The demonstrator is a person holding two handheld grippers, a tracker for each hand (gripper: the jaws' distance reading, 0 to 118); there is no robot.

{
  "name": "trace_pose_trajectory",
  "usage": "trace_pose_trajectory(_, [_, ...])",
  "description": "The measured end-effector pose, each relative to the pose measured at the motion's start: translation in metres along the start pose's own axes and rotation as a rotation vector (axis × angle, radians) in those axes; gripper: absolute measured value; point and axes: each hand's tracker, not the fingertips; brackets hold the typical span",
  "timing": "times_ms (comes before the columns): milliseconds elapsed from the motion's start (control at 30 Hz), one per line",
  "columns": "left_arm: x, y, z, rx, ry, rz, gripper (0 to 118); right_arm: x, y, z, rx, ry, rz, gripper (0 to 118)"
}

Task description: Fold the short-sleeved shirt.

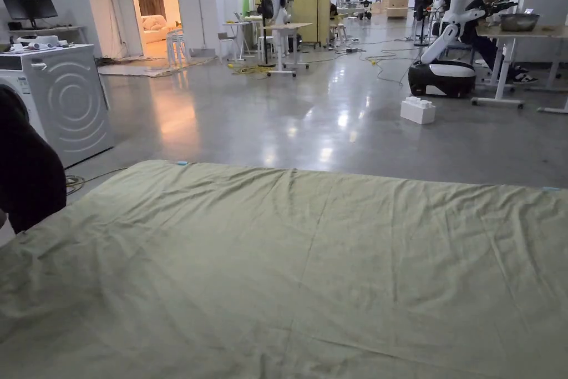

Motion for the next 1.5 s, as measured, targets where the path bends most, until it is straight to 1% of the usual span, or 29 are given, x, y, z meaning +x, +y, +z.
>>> trace_pose_trajectory(100, [-0.007,0.022,0.026,0.039,0.069,-0.024,16,-0.001,0.000,0.000,0.003,-0.009,0.003,0])
trace_pose_trajectory(167, [-0.004,0.028,0.037,0.038,0.152,-0.025,16,0.000,-0.003,0.000,0.015,0.003,-0.019,0])
trace_pose_trajectory(200, [0.002,0.028,0.039,0.027,0.203,-0.047,16,0.001,-0.005,-0.001,0.019,0.007,-0.025,0])
trace_pose_trajectory(267, [0.023,0.019,0.038,0.019,0.232,-0.140,16,0.000,-0.007,-0.001,0.023,0.008,-0.027,0])
trace_pose_trajectory(300, [0.034,0.012,0.035,0.033,0.223,-0.163,16,0.000,-0.007,-0.001,0.024,0.009,-0.029,0])
trace_pose_trajectory(433, [0.075,-0.020,0.006,0.034,0.118,-0.130,16,0.006,-0.010,0.006,0.038,0.007,-0.036,0])
trace_pose_trajectory(567, [0.119,-0.065,-0.043,-0.023,0.054,-0.166,16,0.017,-0.013,0.019,0.058,-0.014,-0.046,0])
trace_pose_trajectory(667, [0.138,-0.100,-0.088,-0.117,0.063,-0.217,16,0.025,-0.018,0.031,0.072,-0.064,-0.058,0])
trace_pose_trajectory(800, [0.157,-0.136,-0.135,-0.201,0.093,-0.241,16,0.040,-0.032,0.055,0.107,-0.107,-0.110,0])
trace_pose_trajectory(933, [0.178,-0.163,-0.157,-0.255,0.114,-0.309,16,0.058,-0.048,0.073,0.089,-0.171,-0.134,0])
trace_pose_trajectory(1000, [0.186,-0.171,-0.161,-0.255,0.097,-0.314,18,0.068,-0.055,0.078,0.085,-0.189,-0.178,0])
trace_pose_trajectory(1033, [0.189,-0.172,-0.164,-0.257,0.088,-0.322,24,0.072,-0.059,0.080,0.089,-0.196,-0.203,0])
trace_pose_trajectory(1067, [0.192,-0.174,-0.166,-0.271,0.079,-0.329,41,0.076,-0.062,0.081,0.095,-0.194,-0.227,0])
trace_pose_trajectory(1100, [0.195,-0.176,-0.164,-0.290,0.054,-0.339,70,0.079,-0.063,0.081,0.098,-0.192,-0.245,0])
trace_pose_trajectory(1133, [0.198,-0.177,-0.160,-0.287,0.035,-0.347,87,0.082,-0.063,0.081,0.097,-0.190,-0.256,0])
trace_pose_trajectory(1167, [0.202,-0.176,-0.157,-0.277,0.010,-0.364,96,0.085,-0.064,0.080,0.097,-0.189,-0.257,0])
trace_pose_trajectory(1200, [0.205,-0.175,-0.150,-0.273,-0.015,-0.382,96,0.086,-0.064,0.079,0.097,-0.189,-0.256,0])
trace_pose_trajectory(1333, [0.212,-0.166,-0.127,-0.208,-0.042,-0.418,96,0.090,-0.063,0.076,0.102,-0.181,-0.256,0])
trace_pose_trajectory(1367, [0.210,-0.164,-0.125,-0.192,-0.032,-0.412,93,0.090,-0.063,0.075,0.104,-0.175,-0.259,0])
trace_pose_trajectory(1400, [0.207,-0.163,-0.126,-0.185,-0.018,-0.403,81,0.091,-0.063,0.075,0.103,-0.171,-0.259,0])
trace_pose_trajectory(1433, [0.201,-0.161,-0.131,-0.181,-0.005,-0.387,65,0.091,-0.064,0.074,0.101,-0.171,-0.260,0])
trace_pose_trajectory(1467, [0.195,-0.162,-0.137,-0.188,0.022,-0.349,44,0.091,-0.064,0.074,0.101,-0.171,-0.261,0])
trace_pose_trajectory(1500, [0.187,-0.165,-0.144,-0.207,0.052,-0.309,17,0.090,-0.065,0.075,0.103,-0.172,-0.265,0])
